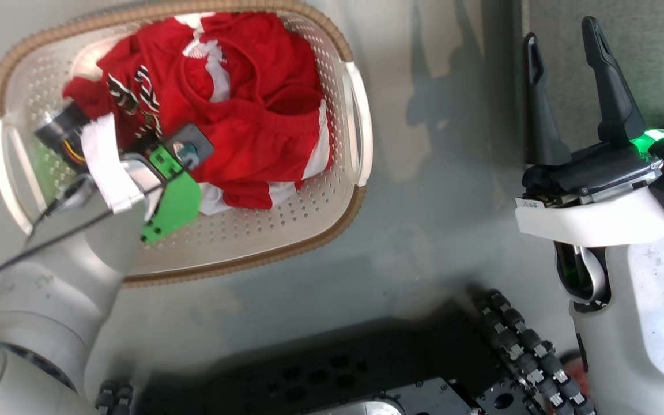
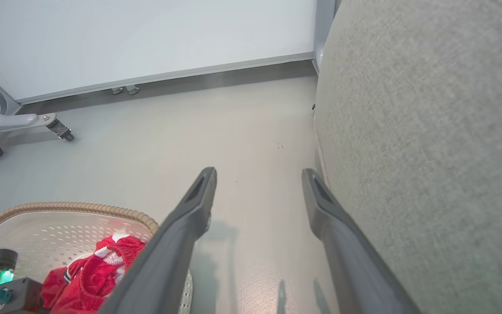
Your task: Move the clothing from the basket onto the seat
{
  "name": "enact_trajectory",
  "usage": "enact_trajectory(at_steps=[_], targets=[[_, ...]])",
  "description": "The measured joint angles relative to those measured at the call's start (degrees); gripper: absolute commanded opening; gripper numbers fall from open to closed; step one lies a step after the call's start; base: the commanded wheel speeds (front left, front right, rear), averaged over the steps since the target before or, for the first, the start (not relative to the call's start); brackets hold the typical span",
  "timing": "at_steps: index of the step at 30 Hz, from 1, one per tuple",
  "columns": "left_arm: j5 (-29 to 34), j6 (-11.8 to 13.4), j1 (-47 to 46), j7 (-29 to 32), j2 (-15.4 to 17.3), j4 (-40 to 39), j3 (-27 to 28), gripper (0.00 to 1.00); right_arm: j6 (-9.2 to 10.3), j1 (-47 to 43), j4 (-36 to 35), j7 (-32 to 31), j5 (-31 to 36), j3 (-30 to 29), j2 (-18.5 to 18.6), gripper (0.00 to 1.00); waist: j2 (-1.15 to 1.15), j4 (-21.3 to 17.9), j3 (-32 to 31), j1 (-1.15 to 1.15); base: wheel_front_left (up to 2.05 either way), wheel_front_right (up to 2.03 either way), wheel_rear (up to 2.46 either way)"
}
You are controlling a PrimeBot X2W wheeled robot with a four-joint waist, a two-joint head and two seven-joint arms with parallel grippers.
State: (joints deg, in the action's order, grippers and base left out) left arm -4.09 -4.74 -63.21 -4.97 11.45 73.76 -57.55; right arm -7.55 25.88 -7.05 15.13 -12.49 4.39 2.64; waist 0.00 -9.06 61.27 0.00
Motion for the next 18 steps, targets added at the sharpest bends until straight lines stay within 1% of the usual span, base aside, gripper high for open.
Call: enact_trajectory(at_steps=[4,7,14,18], targets=[[-1.8,0.4,2.8,-2.2,-0.8,0.1,0.6,0.00,0.01,-0.2,0.7,0.0,0.5,0.2,0.1,1.00,0.00,0.2,-3.2,0.00,0.00,0.00,0.00],[-3.0,1.1,4.7,-4.1,-1.5,0.0,1.5,0.00,0.01,-0.7,1.2,0.0,0.9,0.6,0.1,1.00,0.00,0.4,-5.9,0.00,0.00,0.00,0.00],[-6.5,2.3,10.4,-7.6,-2.9,-0.1,3.5,0.00,0.01,-4.0,2.9,0.0,1.5,1.8,0.1,1.00,0.00,1.1,-14.3,0.00,0.00,0.00,0.00],[-8.0,3.1,13.2,-9.3,-3.7,-1.6,4.4,0.00,0.01,-6.1,3.7,0.0,1.9,2.2,0.1,1.00,0.00,1.7,-19.4,0.00,0.00,0.00,0.00]])
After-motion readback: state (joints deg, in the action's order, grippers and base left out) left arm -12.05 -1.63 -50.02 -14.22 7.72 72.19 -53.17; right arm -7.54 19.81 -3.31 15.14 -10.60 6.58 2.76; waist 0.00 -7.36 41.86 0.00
